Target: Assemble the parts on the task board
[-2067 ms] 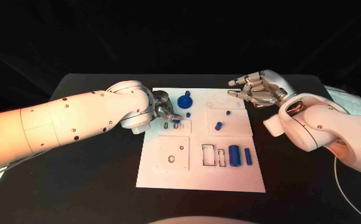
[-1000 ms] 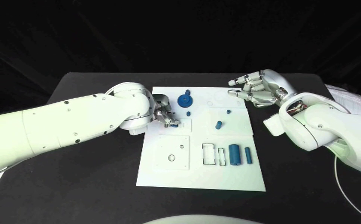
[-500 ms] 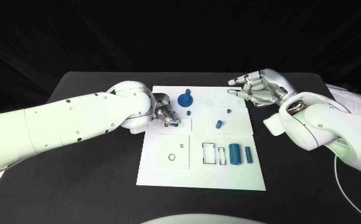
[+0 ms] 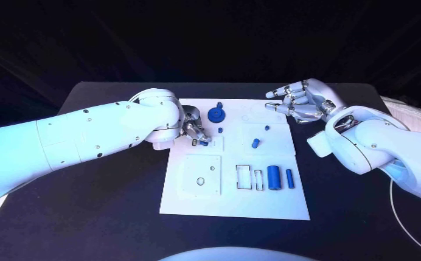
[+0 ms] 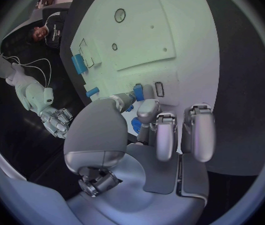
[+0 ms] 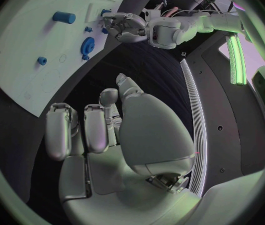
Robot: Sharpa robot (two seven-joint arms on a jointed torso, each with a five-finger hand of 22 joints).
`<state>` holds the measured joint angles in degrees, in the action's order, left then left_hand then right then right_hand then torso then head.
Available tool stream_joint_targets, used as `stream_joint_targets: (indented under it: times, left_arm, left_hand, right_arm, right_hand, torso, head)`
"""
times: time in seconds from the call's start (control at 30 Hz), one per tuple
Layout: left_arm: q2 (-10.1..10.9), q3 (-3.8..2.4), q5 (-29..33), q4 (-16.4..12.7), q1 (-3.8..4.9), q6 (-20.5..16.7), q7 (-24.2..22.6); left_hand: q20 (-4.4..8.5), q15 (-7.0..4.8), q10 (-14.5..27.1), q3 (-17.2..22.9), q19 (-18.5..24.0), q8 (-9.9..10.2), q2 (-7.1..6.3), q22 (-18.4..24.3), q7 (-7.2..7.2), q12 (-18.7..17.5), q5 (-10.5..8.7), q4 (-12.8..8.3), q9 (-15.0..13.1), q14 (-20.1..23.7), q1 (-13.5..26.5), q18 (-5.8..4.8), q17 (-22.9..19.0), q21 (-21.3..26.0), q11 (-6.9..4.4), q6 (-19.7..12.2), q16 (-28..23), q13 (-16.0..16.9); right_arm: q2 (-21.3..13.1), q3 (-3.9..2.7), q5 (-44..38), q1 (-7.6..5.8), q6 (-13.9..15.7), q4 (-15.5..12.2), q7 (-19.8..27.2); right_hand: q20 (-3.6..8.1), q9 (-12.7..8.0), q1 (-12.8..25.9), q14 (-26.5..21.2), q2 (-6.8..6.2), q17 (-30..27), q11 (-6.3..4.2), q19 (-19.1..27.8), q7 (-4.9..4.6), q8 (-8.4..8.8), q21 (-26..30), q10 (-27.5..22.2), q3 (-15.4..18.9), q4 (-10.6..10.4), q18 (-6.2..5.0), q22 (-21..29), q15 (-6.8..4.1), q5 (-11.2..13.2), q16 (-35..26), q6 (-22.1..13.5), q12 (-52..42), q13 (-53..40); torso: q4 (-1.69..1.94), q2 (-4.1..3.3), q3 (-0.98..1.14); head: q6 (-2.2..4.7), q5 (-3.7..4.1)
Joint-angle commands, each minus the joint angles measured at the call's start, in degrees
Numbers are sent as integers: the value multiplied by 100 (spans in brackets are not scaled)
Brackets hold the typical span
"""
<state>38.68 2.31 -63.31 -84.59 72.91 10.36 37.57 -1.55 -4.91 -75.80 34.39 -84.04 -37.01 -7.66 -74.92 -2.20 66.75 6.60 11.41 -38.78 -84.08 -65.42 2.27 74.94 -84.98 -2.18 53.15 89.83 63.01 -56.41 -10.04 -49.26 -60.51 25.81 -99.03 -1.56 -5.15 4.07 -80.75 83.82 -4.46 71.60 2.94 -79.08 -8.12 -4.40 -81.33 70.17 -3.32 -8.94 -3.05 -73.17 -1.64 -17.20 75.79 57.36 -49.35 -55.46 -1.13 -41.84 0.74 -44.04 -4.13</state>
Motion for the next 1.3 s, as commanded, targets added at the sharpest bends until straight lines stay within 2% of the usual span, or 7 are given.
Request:
stream_joint_targets:
  times: [0.03, 0.57, 0.9, 1.17, 1.3]
  left_arm:
    - [-50, 46, -32, 25, -53, 416, 79]
    - [-139, 44, -122, 140, -45, 254, 77]
    - [-162, 44, -126, 178, -45, 174, 80]
    - [-154, 44, -128, 183, -45, 140, 82]
    - [-143, 40, -130, 180, -47, 109, 81]
  left_hand:
    - [37, -40, -66, -49, -233, 15, 7, -770, 68, 37, 0, -19, 10, -592, 71, -50, 1506, -25, -8, 112, 17, 29]
    - [78, -83, -215, -243, -287, -3, 4, -874, 124, 161, -5, -31, 9, -592, 338, -73, 1506, -87, -58, 282, 17, 166]
    - [99, -99, -324, -816, -327, 5, -2, -954, 145, 248, -30, 217, 19, -592, 846, -91, 1506, -132, -77, 439, 17, 276]
    - [107, -107, -350, -1102, -337, 28, 40, -974, 156, 261, -28, 277, 28, -592, 917, -95, 1506, -141, -85, 472, 17, 305]
    - [112, -112, -367, -1420, -348, 41, 10, -998, 165, 266, -37, 384, 30, -592, 1033, -101, 1506, -154, -93, 500, 17, 320]
  right_arm:
    - [6, 0, -98, 5, -46, -19, -24]
    - [15, 0, -64, 5, -19, -30, 25]
    - [15, 0, -18, 5, -8, -22, 65]
    - [12, 0, 6, 5, -7, -18, 81]
    - [13, 0, 18, 5, -8, -13, 89]
  right_hand:
    - [14, 0, 10, 238, -3, -7, -1, 31, 2, -21, 22, -20, 15, -5, -88, 8, 32, -26, -33, -13, 15, 5]
    - [14, -4, 37, 217, -26, -86, 8, 89, -5, -10, 75, -103, 49, -25, -107, 98, 37, -51, -105, -38, 135, 110]
    - [8, -3, 154, 195, -40, -173, 15, 139, -6, -9, 133, -153, 155, -116, -126, 185, 44, -57, -196, -56, 207, 195]
    - [7, -1, 200, 190, -43, -205, 16, 157, -5, -12, 156, -170, 203, -152, -133, 219, 44, -88, -230, -60, 232, 228]
    - [6, 0, 219, 185, -43, -225, 17, 167, -5, -13, 168, -178, 225, -168, -136, 236, 45, -86, -250, -61, 243, 242]
  torso:
    - [3, -1, 0]
    - [4, -4, -4]
    - [8, 0, -5]
    - [4, -2, -8]
    - [7, 0, -9]
  head:
    - [-6, 0]
    - [-22, 4]
    - [-25, 15]
    - [-34, 20]
    - [-28, 24]
